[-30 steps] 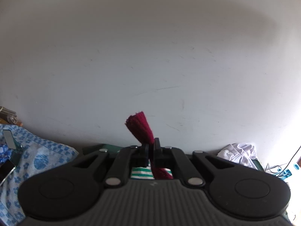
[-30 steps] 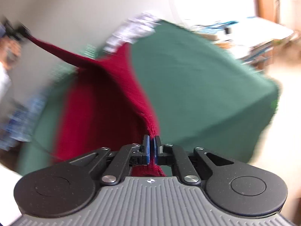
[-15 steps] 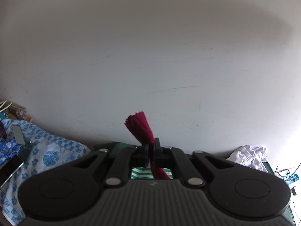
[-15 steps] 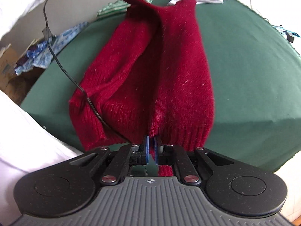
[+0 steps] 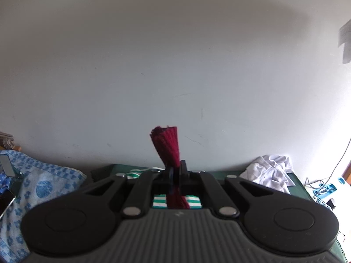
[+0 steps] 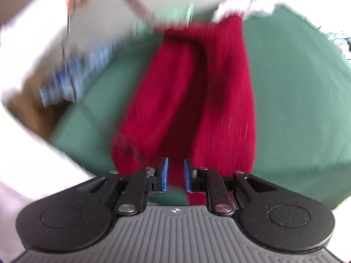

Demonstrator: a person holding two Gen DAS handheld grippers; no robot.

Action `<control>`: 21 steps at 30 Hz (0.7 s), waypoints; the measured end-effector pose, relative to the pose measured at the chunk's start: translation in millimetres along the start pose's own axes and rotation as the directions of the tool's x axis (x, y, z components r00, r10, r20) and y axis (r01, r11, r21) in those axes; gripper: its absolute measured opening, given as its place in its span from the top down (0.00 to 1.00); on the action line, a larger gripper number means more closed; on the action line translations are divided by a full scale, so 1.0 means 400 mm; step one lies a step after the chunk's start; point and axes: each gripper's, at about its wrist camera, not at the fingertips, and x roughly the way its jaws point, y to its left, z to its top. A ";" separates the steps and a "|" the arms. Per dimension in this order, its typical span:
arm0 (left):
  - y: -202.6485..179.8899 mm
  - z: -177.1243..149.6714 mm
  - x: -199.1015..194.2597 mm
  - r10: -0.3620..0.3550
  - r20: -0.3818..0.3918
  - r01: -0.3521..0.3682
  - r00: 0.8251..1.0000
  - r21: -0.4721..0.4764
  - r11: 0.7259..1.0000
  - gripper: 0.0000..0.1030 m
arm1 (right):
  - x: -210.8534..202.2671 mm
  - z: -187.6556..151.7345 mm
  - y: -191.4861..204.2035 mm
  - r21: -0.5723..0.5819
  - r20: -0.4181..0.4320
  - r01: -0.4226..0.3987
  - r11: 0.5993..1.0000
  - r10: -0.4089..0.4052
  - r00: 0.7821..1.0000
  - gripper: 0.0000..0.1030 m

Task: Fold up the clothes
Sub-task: 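Lower the red sweater onto the green bed with both grippers, laying it lengthwise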

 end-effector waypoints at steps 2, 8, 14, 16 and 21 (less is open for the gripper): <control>-0.007 -0.010 -0.008 -0.015 -0.007 0.015 1.000 0.006 1.000 1.00 | 0.037 0.023 -0.017 0.023 0.021 0.065 0.998 -0.066 0.998 0.80; -0.040 -0.055 -0.042 -0.110 -0.035 0.112 0.993 0.068 0.991 1.00 | 0.137 0.039 -0.037 -0.066 -0.094 0.109 0.992 -0.115 0.989 0.80; -0.089 -0.118 -0.100 -0.176 -0.054 0.182 0.983 0.123 0.976 1.00 | 0.163 0.141 -0.082 -0.032 -0.056 0.068 0.997 -0.069 0.996 0.80; -0.108 -0.138 -0.112 -0.179 -0.065 0.186 0.982 0.125 0.974 1.00 | 0.218 0.164 -0.096 -0.081 -0.146 0.078 0.994 -0.089 0.985 0.85; -0.151 -0.188 -0.147 -0.195 -0.102 0.206 0.975 0.117 0.971 1.00 | 0.254 0.342 -0.145 -0.132 -0.112 -0.030 0.991 0.015 0.994 0.82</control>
